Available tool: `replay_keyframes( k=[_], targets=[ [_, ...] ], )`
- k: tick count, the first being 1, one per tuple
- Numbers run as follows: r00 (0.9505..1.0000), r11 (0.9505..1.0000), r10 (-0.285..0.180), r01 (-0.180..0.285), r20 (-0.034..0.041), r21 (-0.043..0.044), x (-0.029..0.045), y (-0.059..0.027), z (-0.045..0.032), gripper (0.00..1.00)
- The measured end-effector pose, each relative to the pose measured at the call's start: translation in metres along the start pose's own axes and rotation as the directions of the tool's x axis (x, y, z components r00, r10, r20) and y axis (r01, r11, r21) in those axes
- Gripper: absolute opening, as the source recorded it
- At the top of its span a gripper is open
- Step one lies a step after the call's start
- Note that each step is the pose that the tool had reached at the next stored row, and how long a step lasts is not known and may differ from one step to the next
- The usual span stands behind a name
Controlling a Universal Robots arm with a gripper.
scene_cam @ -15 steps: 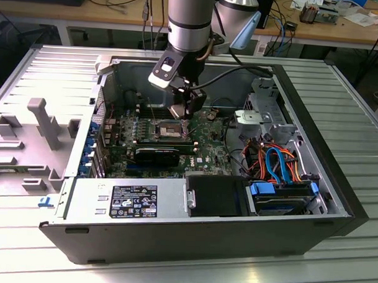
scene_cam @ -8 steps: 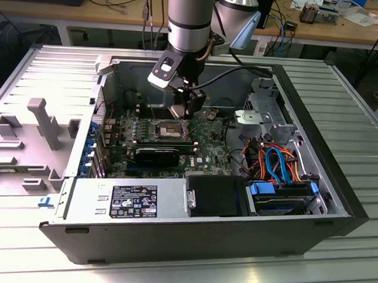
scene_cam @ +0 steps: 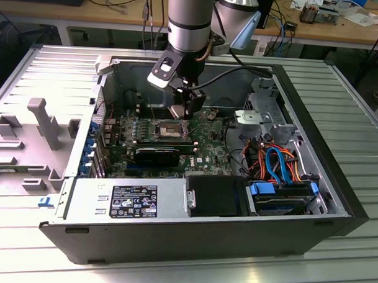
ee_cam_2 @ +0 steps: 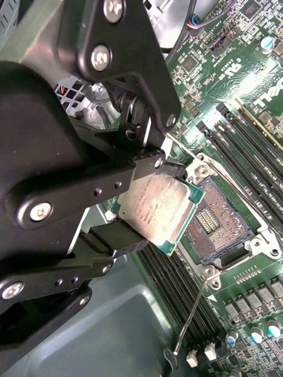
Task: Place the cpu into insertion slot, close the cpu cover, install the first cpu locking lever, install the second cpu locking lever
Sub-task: 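Place the cpu into insertion slot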
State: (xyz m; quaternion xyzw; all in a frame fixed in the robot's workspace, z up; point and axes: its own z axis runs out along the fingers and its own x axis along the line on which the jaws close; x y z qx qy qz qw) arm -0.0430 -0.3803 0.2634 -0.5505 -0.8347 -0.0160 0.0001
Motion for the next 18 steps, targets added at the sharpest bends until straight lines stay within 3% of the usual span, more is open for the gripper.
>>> replay_keyframes(
  k=[18],
  targets=[
    [0.9998, 0.9998, 0.021, -0.021, 0.0006, -0.0004, 0.0, 0.0, 0.0012, 0.54]
  ],
)
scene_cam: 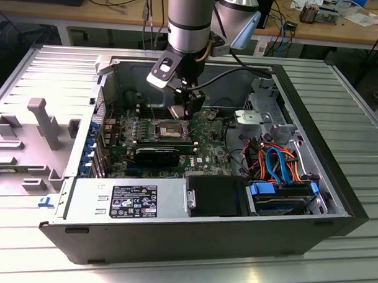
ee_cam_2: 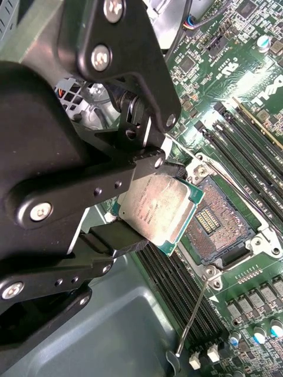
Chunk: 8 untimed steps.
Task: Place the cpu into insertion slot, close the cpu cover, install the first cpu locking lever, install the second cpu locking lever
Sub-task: 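Place the cpu into insertion slot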
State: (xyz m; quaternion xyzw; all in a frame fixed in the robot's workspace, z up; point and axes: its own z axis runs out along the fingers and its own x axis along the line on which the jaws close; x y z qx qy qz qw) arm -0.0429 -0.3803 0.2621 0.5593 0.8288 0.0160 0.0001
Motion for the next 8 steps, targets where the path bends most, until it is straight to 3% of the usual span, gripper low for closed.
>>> replay_keyframes(
  k=[8],
  targets=[
    [1.0, 1.0, 0.006, -0.006, 0.0001, -0.0001, 0.0, 0.0, 0.0005, 0.54]
  ],
)
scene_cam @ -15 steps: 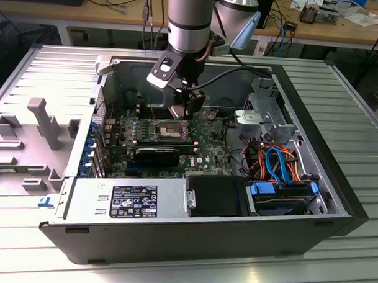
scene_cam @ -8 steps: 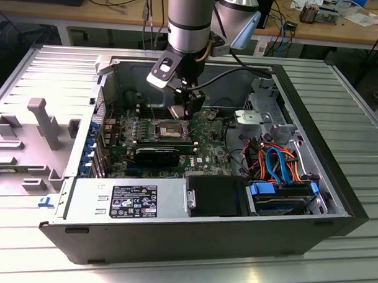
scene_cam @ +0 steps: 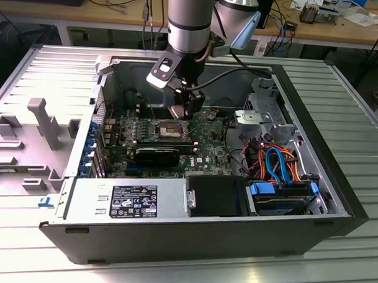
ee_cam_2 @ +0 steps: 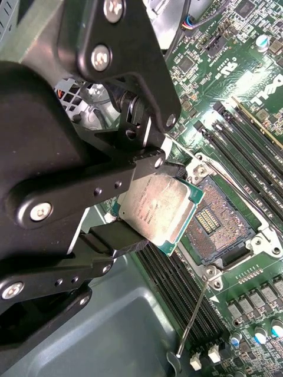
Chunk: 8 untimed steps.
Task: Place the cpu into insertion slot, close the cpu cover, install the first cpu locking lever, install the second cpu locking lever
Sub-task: 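Place the cpu into insertion slot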
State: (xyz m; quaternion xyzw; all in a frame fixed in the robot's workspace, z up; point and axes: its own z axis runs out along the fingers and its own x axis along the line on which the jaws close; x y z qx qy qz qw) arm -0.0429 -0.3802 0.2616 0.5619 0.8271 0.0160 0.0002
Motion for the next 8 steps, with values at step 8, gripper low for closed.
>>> replay_keyframes(
  k=[8],
  targets=[
    [1.0, 1.0, 0.005, -0.005, 0.0001, -0.0001, 0.0, 0.0, 0.0004, 0.54]
  ],
)
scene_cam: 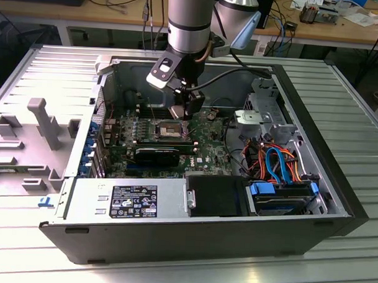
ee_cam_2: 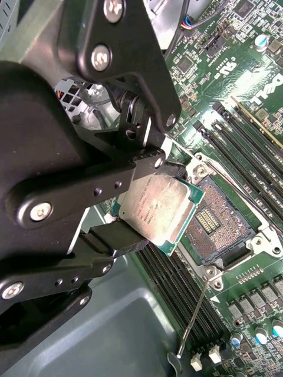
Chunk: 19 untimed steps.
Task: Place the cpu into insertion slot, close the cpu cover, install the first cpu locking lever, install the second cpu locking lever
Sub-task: 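Place the cpu into insertion slot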
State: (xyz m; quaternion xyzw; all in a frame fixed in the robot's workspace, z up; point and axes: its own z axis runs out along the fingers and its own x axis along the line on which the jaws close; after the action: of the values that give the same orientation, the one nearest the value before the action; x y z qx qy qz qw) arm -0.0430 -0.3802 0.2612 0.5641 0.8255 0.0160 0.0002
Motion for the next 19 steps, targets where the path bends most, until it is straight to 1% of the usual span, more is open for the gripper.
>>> replay_keyframes(
  k=[19],
  targets=[
    [1.0, 1.0, 0.01, -0.01, 0.0003, -0.0001, 0.0, 0.0, 0.0015, 0.54]
  ],
)
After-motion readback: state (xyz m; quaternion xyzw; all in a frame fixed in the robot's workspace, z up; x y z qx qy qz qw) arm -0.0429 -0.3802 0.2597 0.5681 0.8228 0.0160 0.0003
